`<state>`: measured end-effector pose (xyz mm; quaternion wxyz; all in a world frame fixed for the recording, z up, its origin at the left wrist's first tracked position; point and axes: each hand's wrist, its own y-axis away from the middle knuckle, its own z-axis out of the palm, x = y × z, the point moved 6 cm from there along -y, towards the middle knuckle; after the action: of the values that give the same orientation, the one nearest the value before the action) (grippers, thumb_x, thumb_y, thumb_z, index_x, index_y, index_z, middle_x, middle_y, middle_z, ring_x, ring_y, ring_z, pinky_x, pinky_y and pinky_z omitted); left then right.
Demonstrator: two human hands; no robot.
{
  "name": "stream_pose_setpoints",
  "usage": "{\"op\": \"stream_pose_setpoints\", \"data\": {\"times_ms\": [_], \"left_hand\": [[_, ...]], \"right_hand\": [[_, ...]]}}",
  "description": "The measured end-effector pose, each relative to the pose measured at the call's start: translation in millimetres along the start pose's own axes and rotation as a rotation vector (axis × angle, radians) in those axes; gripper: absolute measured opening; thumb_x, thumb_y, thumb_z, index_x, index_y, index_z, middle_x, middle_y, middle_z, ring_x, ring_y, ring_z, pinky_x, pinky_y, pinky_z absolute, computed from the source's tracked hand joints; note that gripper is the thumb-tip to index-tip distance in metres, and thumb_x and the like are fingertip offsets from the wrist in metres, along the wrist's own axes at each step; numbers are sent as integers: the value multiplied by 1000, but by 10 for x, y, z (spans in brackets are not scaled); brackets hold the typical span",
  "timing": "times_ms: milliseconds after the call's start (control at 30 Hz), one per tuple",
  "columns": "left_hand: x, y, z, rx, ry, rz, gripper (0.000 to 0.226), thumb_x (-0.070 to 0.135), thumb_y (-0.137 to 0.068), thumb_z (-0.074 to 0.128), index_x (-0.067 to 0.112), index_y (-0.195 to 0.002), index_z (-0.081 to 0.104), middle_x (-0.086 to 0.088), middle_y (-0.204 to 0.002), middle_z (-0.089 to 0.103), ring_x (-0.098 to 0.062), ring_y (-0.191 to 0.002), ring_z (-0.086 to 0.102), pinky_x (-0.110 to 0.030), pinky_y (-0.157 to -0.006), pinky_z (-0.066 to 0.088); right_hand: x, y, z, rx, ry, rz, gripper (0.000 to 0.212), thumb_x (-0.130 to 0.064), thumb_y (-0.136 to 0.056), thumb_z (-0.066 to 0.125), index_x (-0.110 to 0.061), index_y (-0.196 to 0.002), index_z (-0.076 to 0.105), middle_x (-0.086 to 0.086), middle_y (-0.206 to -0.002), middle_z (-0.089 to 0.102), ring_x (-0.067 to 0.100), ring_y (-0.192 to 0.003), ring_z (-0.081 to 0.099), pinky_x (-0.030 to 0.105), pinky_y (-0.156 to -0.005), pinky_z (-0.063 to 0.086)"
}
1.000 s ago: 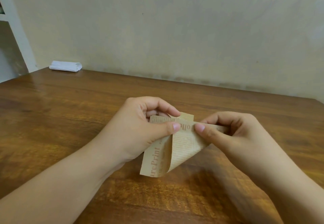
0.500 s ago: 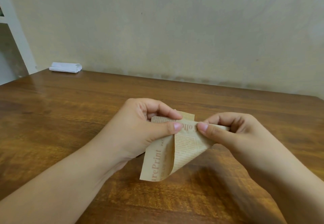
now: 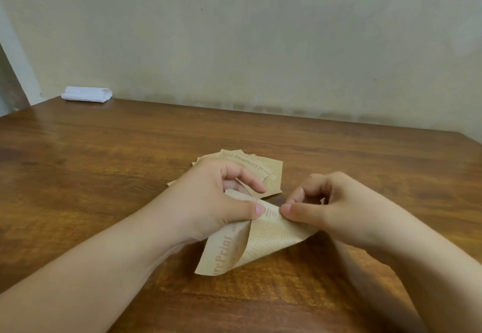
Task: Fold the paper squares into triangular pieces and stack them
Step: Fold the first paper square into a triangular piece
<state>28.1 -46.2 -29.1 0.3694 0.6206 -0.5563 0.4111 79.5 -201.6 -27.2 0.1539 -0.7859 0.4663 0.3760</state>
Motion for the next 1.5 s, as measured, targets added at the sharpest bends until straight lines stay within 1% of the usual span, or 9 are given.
{"op": "stream_pose_setpoints", "data": {"times_ms": [167,300,400,533,667,900,1133,1267,1500], "left_hand": [[-84,-28,121,55,-274,63,25,29,-76,76,41,-93,64,18,-82,66,8,-71,59,-18,-62,45],[47,5,128,95,-450,268,20,46,-84,57,43,-103,62,30,-104,48,20,-99,39,-7,-78,34],[97,76,280,-32,-567,355,40,57,-85,36,42,-119,53,32,-114,43,18,-111,31,-3,-86,31],[50,147,484,-133,-675,406,58,61,-85,16,39,-134,40,31,-123,34,12,-118,25,-12,-102,24],[-24,143,549,-141,-725,398,53,56,-92,16,35,-135,40,28,-125,32,9,-119,23,-14,-104,23],[-45,99,563,-123,-689,402,49,50,-93,22,32,-126,54,25,-119,37,8,-114,28,-15,-100,28],[-35,76,549,-107,-655,417,42,43,-96,29,29,-120,61,22,-111,44,4,-110,34,-20,-98,33],[-49,68,549,-108,-685,416,41,41,-96,29,26,-110,65,21,-111,45,3,-109,36,-24,-97,36],[-50,37,558,-57,-710,420,39,39,-95,31,23,-100,67,18,-107,48,0,-106,39,-25,-94,37]], "right_hand": [[97,-48,75,12,194,83,17,-36,-84,67,-24,-74,72,-7,-81,64,9,-77,61,25,-69,49],[198,-100,-3,59,215,151,15,-36,-85,66,-27,-74,72,-11,-82,63,6,-75,58,21,-67,48],[270,-126,-5,77,212,188,14,-36,-83,66,-28,-73,72,-11,-83,64,8,-81,59,32,-84,51],[322,-148,-1,85,202,235,15,-36,-82,66,-29,-70,70,-9,-82,67,12,-85,62,37,-88,51],[327,-145,0,80,189,239,15,-35,-83,65,-26,-72,70,-9,-80,67,11,-83,62,31,-79,53],[338,-164,15,75,283,215,15,-38,-83,63,-27,-74,69,-9,-77,67,11,-83,59,41,-96,45],[45,-12,-158,133,394,-47,7,-32,-87,62,-33,-81,66,-16,-83,59,0,-73,54,12,-58,42],[95,64,20,22,489,-93,5,-31,-88,61,-31,-88,66,-14,-84,61,1,-76,55,14,-66,45],[161,218,109,77,350,-225,7,-29,-87,62,-27,-83,67,-9,-80,62,3,-76,54,14,-67,45]]}}
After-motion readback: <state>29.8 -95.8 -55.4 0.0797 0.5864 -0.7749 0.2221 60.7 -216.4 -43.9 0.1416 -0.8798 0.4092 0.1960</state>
